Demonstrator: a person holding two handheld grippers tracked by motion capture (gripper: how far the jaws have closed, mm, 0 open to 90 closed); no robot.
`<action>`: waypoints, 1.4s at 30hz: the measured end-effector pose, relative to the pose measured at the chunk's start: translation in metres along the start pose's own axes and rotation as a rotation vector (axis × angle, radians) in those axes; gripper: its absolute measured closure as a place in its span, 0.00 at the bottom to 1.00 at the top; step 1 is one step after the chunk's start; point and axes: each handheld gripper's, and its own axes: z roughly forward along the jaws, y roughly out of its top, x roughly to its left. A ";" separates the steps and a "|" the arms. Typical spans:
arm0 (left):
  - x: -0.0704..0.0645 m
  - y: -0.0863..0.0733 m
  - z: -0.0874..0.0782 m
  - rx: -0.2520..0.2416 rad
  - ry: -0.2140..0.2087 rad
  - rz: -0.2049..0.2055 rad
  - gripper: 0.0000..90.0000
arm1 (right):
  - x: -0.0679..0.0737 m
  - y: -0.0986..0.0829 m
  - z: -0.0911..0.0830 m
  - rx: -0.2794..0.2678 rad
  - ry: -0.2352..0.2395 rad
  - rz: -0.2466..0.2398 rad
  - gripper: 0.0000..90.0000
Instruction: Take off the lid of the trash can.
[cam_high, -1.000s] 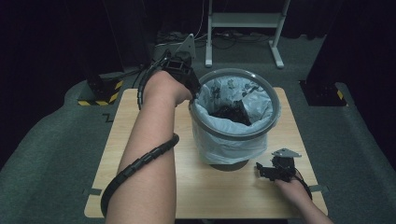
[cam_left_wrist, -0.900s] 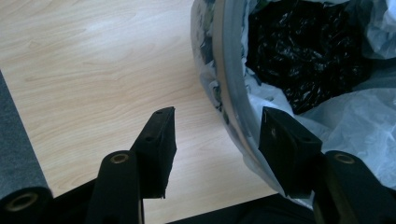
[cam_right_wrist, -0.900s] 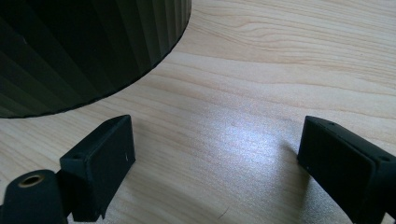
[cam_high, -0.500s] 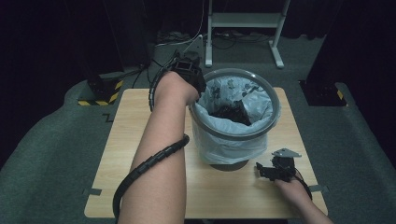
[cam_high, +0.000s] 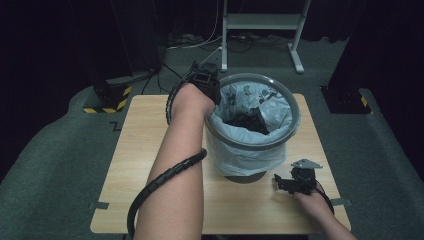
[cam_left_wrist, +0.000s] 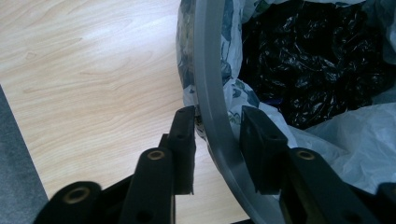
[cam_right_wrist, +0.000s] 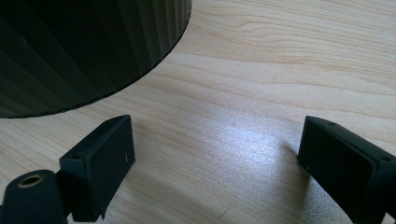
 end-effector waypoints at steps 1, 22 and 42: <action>0.000 0.000 0.000 0.000 -0.001 0.003 0.75 | 0.000 0.000 0.000 0.000 0.000 0.000 0.12; 0.000 0.001 0.003 0.009 -0.002 -0.001 0.75 | 0.000 0.000 0.000 0.000 0.002 -0.001 0.11; 0.008 0.006 -0.017 -0.118 -0.058 -0.090 0.84 | 0.000 0.000 0.000 0.000 0.003 -0.002 0.11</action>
